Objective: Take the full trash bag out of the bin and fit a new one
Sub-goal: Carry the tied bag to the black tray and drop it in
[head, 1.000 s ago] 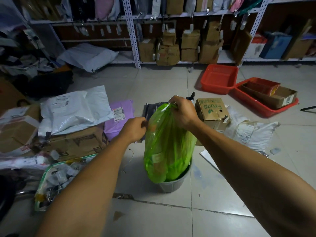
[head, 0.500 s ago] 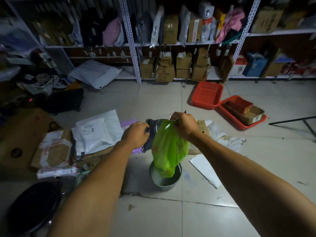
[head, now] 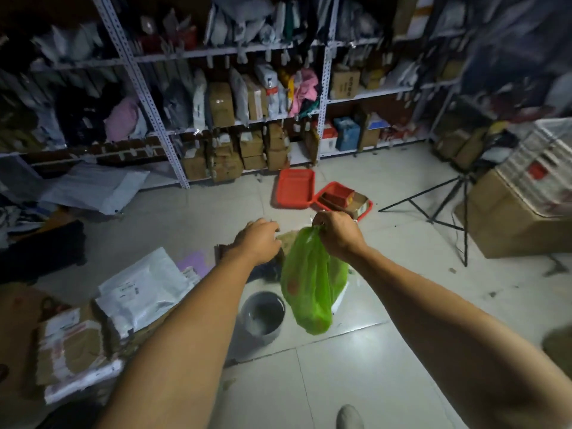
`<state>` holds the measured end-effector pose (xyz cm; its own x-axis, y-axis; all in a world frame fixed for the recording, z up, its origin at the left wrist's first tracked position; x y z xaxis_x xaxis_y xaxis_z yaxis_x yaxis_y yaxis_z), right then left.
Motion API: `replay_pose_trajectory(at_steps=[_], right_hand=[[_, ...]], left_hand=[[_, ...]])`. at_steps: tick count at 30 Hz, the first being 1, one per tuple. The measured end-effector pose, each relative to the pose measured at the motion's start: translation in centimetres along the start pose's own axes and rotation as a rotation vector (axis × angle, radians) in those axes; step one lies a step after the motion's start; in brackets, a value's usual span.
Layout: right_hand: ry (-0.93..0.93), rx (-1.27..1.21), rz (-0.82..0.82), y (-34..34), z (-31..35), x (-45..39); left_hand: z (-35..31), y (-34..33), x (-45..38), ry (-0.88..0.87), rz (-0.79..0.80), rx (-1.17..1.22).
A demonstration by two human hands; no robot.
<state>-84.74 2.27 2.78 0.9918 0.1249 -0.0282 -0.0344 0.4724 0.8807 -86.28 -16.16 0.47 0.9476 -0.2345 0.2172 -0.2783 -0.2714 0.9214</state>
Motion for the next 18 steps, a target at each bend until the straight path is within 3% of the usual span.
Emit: replay_pose_trajectory(at_steps=[7,18], right_hand=[[-0.267,0.007,-0.108,6.2,-5.4,12.3],[-0.618,0.012,-0.338,15.2,-18.7,32.2]], left_hand=[[-11.3,0.0,2.5,-0.310,0.118,-0.081],[-34.2,-7.2,10.5,-0.716,0.131,-0.218]])
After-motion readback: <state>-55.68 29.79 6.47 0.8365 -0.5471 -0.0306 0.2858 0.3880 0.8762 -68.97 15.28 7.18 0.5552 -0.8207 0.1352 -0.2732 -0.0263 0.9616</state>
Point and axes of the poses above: each hand's wrist, its own x-axis away from the middle knuckle, its own y-axis out of the back of the hand, z = x × y, the point moved 4 cm from there along -x, towards the middle knuckle, and after that the axes turned 3 degrees about z, right-handed, at the moved point
